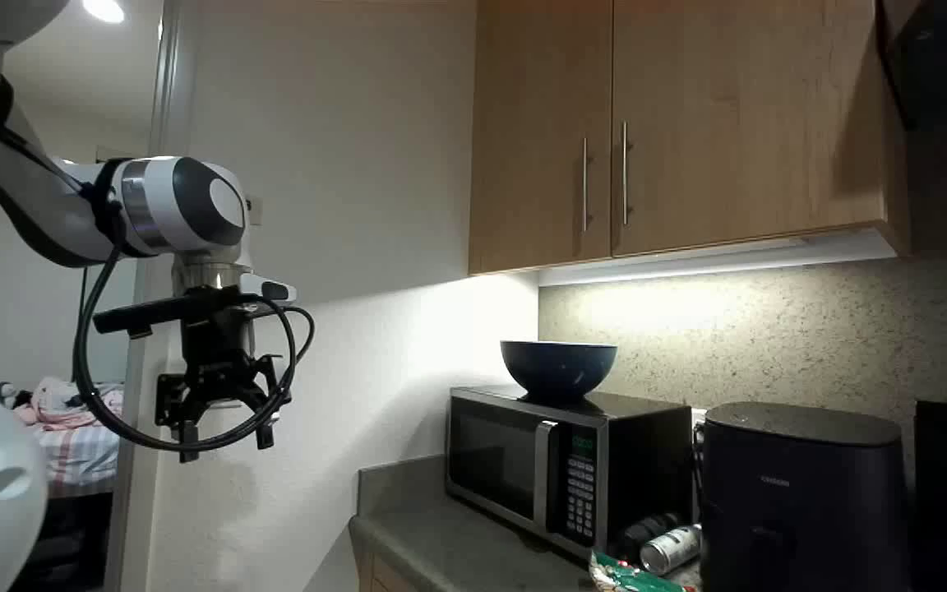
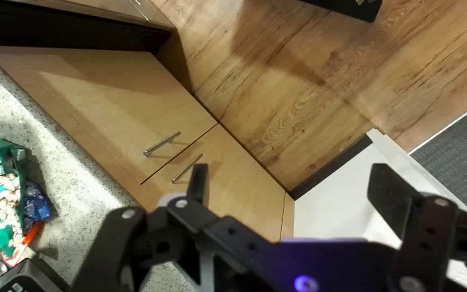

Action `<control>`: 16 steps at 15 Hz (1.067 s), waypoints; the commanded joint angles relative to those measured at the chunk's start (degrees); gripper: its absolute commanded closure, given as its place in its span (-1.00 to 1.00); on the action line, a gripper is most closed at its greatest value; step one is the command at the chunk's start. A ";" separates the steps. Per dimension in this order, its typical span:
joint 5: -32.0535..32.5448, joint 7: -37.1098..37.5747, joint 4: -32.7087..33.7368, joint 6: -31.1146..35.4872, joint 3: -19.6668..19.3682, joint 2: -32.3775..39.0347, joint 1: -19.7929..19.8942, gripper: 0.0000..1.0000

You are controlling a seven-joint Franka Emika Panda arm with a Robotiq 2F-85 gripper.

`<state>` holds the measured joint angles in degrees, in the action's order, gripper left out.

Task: Turn off the light

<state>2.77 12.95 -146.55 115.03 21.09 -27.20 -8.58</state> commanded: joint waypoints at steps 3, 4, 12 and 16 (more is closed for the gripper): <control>0.79 0.67 0.08 -0.12 -1.51 0.30 -1.62 -1.00; 0.79 0.67 0.08 -0.12 -1.51 0.30 -1.62 -1.00; 1.58 0.03 3.94 3.65 -3.46 4.02 -0.29 -1.00; 2.00 2.96 9.36 10.91 -5.04 8.03 1.54 -1.00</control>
<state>3.32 13.04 -141.31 121.44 16.90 -23.24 -8.14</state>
